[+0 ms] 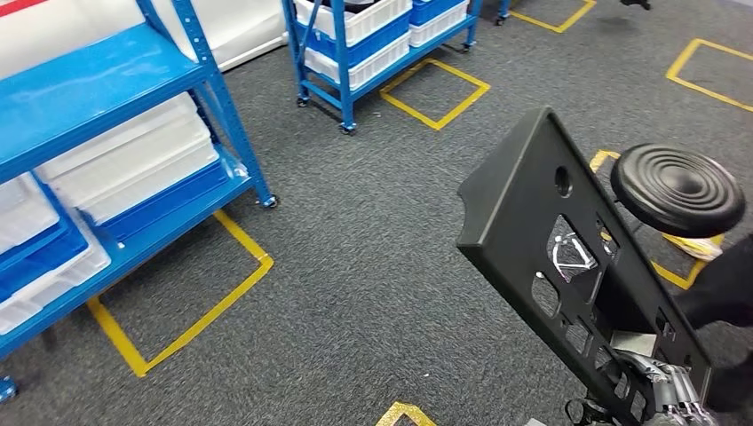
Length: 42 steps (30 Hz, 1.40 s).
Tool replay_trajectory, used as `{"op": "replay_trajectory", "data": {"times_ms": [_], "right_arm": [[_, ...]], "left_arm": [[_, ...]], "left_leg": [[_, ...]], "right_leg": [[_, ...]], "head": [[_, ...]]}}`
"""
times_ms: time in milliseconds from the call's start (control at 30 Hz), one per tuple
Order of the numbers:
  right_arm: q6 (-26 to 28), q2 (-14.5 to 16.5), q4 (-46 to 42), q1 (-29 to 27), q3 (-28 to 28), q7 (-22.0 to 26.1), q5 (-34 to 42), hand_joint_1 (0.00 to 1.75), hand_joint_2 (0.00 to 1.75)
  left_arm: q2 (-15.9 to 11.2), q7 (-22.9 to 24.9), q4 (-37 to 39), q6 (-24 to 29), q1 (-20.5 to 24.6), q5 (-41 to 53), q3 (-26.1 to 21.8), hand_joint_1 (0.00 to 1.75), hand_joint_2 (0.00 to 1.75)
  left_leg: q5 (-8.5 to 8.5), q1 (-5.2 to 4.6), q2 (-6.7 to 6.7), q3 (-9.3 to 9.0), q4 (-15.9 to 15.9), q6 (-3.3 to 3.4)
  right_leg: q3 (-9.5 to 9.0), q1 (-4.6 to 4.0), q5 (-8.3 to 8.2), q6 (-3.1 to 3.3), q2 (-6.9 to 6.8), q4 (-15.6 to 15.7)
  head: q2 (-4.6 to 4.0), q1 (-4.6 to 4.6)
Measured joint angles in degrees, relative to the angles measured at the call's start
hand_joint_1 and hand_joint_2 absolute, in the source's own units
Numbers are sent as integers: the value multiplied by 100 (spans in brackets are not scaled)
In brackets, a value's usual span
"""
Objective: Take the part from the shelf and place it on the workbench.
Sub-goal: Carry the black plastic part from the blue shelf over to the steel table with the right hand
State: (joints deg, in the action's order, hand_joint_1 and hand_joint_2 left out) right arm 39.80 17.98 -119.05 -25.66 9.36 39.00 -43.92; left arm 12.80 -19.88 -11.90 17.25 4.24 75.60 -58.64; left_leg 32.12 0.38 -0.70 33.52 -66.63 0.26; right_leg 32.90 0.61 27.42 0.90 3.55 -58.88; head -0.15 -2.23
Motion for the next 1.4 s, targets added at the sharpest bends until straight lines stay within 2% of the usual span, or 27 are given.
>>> {"op": "replay_trajectory", "data": {"times_ms": [67, 100, 133, 167, 200, 233, 300, 367, 400, 433, 500, 567, 633, 700, 767, 833, 867, 900, 933, 967, 1000, 1067, 1133, 1200, 1267, 1333, 1400], "right_arm": [[0, 32, 0, -12, 29, 45, 77, 175, 175], [0, 43, -2, -24, 42, 58, 110, 175, 175], [0, 51, -7, -40, 56, 65, 140, 175, 175], [0, 56, -19, -62, 76, 68, 164, 175, 175], [1, 59, -33, -87, 104, 70, 187, 175, 175], [1, 61, -51, -107, 133, 72, 207, 175, 175], [0, 62, -75, -125, 178, 76, 247, 175, 175], [-1, 62, -81, -134, 203, 76, 285, 175, 175], [-1, 62, -81, -144, 217, 76, 297, 175, 175], [-1, 62, -81, -154, 233, 76, 305, 175, 175], [-2, 62, -82, -164, 259, 76, 318, 175, 175], [-1, 63, -89, -164, 284, 76, 348, 175, 175], [0, 64, -104, -174, 310, 76, 384, 175, 175], [1, 65, -125, -204, 335, 76, 411, 175, 175], [2, 66, -151, -227, 357, 76, 427, 175, 175], [3, 68, -168, -231, 373, 77, 435, 175, 175], [3, 68, -169, -231, 379, 76, 440, 175, 175], [3, 69, -169, -232, 384, 76, 444, 175, 175], [3, 69, -169, -231, 388, 76, 446, 175, 175], [2, 69, -168, -231, 392, 76, 447, 175, 175], [2, 69, -168, -229, 394, 76, 445, 175, 175], [1, 69, -168, -215, 399, 76, 427, 175, 175], [1, 69, -164, -200, 402, 76, 393, 175, 175], [1, 69, -158, -199, 403, 76, 373, 175, 175], [1, 67, -151, -194, 403, 77, 369, 175, 175], [1, 65, -138, -160, 402, 77, 364, 175, 175], [1, 64, -115, -134, 402, 76, 350, 175, 175]], "left_arm": [[0, -3, -1, 6, 5, 5, 0, 0, 175], [0, -5, -1, 9, 13, 9, 1, 0, 175], [1, -8, -1, 11, 21, 12, 1, 0, 175], [2, -9, 0, 16, 29, 16, 2, 0, 175], [4, -10, 0, 22, 34, 20, 2, 0, 175], [6, -11, 0, 32, 33, 23, 2, 0, 175], [10, -15, 0, 50, 25, 30, 2, 0, 175], [10, -16, 1, 59, 10, 32, 2, 0, 175], [10, -16, 1, 61, 6, 32, 2, 0, 175], [10, -16, 0, 61, 8, 32, 2, 0, 175], [15, -13, 0, 61, 15, 34, 3, 0, 175], [22, -4, 0, 61, 15, 45, 4, 0, 175], [25, 7, 0, 63, 24, 67, 6, 0, 175], [27, 17, 1, 68, 47, 86, 9, 0, 175], [30, 21, 0, 74, 53, 94, 11, 0, 175], [31, 21, 0, 76, 41, 95, 11, 0, 175], [31, 22, 0, 77, 32, 93, 11, 0, 175], [31, 22, 1, 77, 22, 91, 11, 0, 175], [30, 22, 1, 77, 13, 90, 11, 0, 175], [29, 23, 0, 77, 9, 89, 11, 0, 175], [28, 22, -1, 77, 10, 87, 10, 0, 175], [27, 21, 0, 74, 12, 80, 9, 0, 175], [27, 18, 1, 70, 23, 72, 9, 0, 175], [26, 16, 0, 68, 40, 68, 9, 0, 175], [25, 15, 0, 64, 41, 68, 9, 0, 175], [24, 9, 0, 59, 26, 63, 8, 0, 175], [20, 2, -1, 55, 7, 50, 7, 0, 175]], "left_leg": [[-252, 10, -233, -269, 649, 32], [-273, 9, -310, -329, 795, 44], [-258, 1, -315, -345, 836, 57], [-272, 5, -262, -353, 863, 84], [-298, 10, -199, -362, 897, 120], [-326, 19, -132, -369, 933, 164], [-357, 19, 19, -378, 977, 230], [-351, 2, 173, -370, 974, 252], [-344, -3, 251, -368, 971, 251], [-334, -5, 327, -370, 967, 246], [-304, -7, 459, -394, 956, 220], [-262, -32, 559, -426, 940, 167], [-236, -57, 641, -453, 935, 110], [-207, -50, 681, -479, 926, 56], [-25, -28, 484, -398, 696, 3], [341, -8, 217, -98, 29, -30], [497, -4, 160, 90, -364, -40], [562, -3, 135, 234, -649, -46], [508, -1, 124, 293, -732, -47], [347, 3, 112, 250, -591, -41], [118, 11, 62, 115, -253, -30], [-194, 37, -202, -174, 481, 1], [-245, 41, -367, -283, 785, 35], [-276, 34, -260, -296, 823, 103], [-326, 42, -117, -309, 878, 192], [-347, 34, 44, -306, 906, 238], [-340, 18, 214, -296, 901, 248]], "right_leg": [[26, -6, -4, -34, 131, -27], [51, -2, -14, -65, 191, -32], [74, 4, -31, -106, 249, -29], [95, 12, -51, -148, 296, -17], [112, 12, -41, -180, 254, -33], [154, 6, 22, -203, 137, -115], [370, 2, 329, -230, -168, -595], [689, 21, 649, -261, -279, -1286], [775, 31, 689, -275, -290, -1481], [762, 39, 625, -285, -304, -1479], [406, 45, 278, -283, -418, -859], [32, 4, 59, -239, -621, -179], [-45, -39, 48, -184, -667, 9], [-33, -23, 22, -126, -553, 39], [-45, 13, -13, -59, -447, 80], [-43, 22, -31, -16, -338, 87], [-36, 17, -33, -8, -273, 80], [-32, 14, -33, -5, -201, 71], [-30, 13, -31, -5, -124, 58], [-29, 15, -28, -8, -44, 43], [-30, 17, -24, -14, 33, 28], [-4, 10, -14, -46, 176, -16], [47, 12, -28, -112, 295, -37], [91, 30, -56, -189, 367, -28], [181, 23, 63, -243, 119, -191], [438, 18, 412, -281, -217, -764], [729, 31, 694, -312, -296, -1419]], "head": [[0, 0], [0, -1], [0, -1], [0, -2], [0, -3], [0, -10], [0, -25], [0, -32], [0, -32], [0, -32], [0, -33], [0, -32], [0, -29], [0, -29], [0, -25], [0, -19], [0, -17], [0, -17], [0, -17], [0, -16], [0, -17], [0, -18], [0, -20], [0, -22], [0, -25], [0, -27], [0, -26]]}}
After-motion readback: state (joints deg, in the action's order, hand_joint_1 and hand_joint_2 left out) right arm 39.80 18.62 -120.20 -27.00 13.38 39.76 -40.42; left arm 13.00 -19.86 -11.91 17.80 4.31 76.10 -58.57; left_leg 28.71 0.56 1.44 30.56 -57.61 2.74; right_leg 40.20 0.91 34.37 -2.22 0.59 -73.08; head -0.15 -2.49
